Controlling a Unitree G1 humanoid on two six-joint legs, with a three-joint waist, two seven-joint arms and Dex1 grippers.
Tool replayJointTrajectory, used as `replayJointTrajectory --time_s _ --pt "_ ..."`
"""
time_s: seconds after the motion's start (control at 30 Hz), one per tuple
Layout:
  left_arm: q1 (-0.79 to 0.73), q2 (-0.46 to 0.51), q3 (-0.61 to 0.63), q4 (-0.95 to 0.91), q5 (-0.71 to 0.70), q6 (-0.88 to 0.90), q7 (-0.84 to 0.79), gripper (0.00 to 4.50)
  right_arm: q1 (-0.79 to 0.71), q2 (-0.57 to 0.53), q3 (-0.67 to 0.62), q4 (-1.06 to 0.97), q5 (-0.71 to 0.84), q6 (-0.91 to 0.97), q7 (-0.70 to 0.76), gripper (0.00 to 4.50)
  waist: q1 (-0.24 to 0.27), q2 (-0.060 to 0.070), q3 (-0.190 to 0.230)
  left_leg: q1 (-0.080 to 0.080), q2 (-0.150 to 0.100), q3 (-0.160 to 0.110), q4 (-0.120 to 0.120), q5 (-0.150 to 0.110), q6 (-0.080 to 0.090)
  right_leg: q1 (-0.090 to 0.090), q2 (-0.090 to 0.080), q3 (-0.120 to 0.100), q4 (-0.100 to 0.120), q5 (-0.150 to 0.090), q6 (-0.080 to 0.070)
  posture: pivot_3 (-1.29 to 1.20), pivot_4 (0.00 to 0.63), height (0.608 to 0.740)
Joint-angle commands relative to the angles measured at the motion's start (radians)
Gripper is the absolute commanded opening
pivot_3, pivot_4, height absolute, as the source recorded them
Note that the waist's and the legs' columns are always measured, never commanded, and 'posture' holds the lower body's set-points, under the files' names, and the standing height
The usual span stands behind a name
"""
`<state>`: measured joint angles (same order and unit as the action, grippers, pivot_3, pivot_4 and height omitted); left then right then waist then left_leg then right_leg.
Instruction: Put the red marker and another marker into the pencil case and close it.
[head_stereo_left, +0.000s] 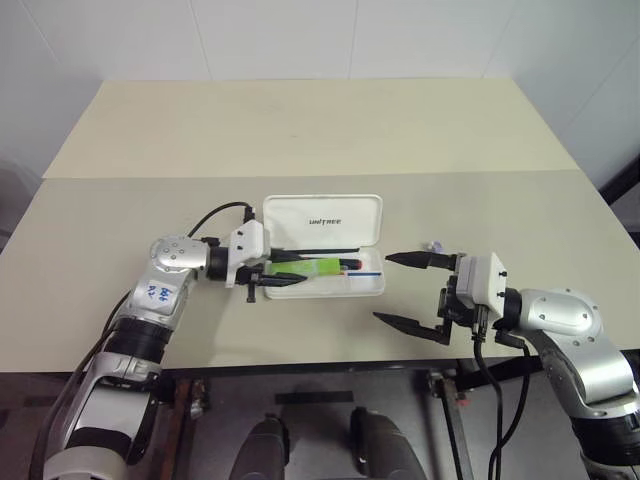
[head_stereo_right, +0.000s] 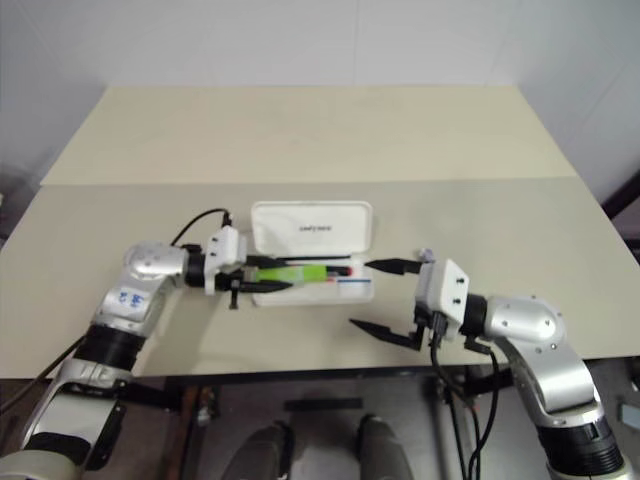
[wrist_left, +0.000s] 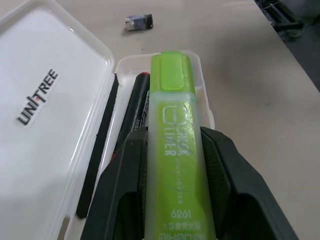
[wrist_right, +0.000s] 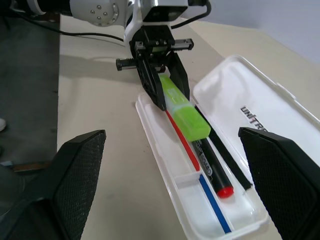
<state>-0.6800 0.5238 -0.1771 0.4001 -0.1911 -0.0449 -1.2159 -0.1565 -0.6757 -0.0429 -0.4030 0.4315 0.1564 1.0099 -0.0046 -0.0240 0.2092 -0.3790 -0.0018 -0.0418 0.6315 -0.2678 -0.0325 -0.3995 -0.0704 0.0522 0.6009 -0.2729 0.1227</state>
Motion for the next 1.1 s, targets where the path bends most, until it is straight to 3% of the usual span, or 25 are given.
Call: replayJointTrajectory --time_s 0.03,0.4,0.73,0.93,1.1 --pt "-0.04 -0.014 -0.011 0.044 0.02 -0.036 -0.022 1.1 0.017 -0.012 -0.037 -0.068 0.013 0.006 -0.032 4.5 0.001 0.0 0.0 0.0 0.0 0.0 0.0 0.0 0.0 0.0 0.0 0.0 0.0 0.0 0.0 0.0 0.15 0.74" --pt "-0.067 -0.015 -0.001 0.122 0.035 -0.02 -0.054 1.1 0.043 -0.01 -0.042 -0.099 0.009 0.012 -0.077 4.5 0.001 0.0 0.0 0.0 0.0 0.0 0.0 0.0 0.0 0.0 0.0 0.0 0.001 0.0 0.0 0.0 0.15 0.74" --pt "-0.055 -0.038 0.028 0.099 0.004 0.025 -0.068 4.48 0.0 0.002 -0.015 -0.063 0.002 0.0 -0.071 4.5 0.002 0.0 0.0 0.0 0.0 -0.001 0.001 0.0 0.0 0.0 0.001 0.0 0.002 0.0 0.0 0.0 0.15 0.74" --pt "-0.036 -0.036 0.028 0.086 0.004 -0.004 -0.088 4.48 0.002 0.024 -0.01 -0.051 0.0 -0.001 -0.084 4.5 0.001 0.0 0.0 0.0 0.0 -0.001 0.001 0.0 0.0 0.0 0.001 0.0 0.002 0.0 0.0 0.0 0.15 0.74" --pt "-0.021 -0.046 0.04 0.071 -0.016 -0.043 -0.102 4.48 0.005 0.105 -0.085 -0.007 0.037 0.063 -0.222 4.5 0.002 0.0 0.0 0.0 0.0 -0.001 0.001 0.0 0.0 0.0 0.001 0.0 0.003 0.0 0.0 0.0 0.15 0.74"
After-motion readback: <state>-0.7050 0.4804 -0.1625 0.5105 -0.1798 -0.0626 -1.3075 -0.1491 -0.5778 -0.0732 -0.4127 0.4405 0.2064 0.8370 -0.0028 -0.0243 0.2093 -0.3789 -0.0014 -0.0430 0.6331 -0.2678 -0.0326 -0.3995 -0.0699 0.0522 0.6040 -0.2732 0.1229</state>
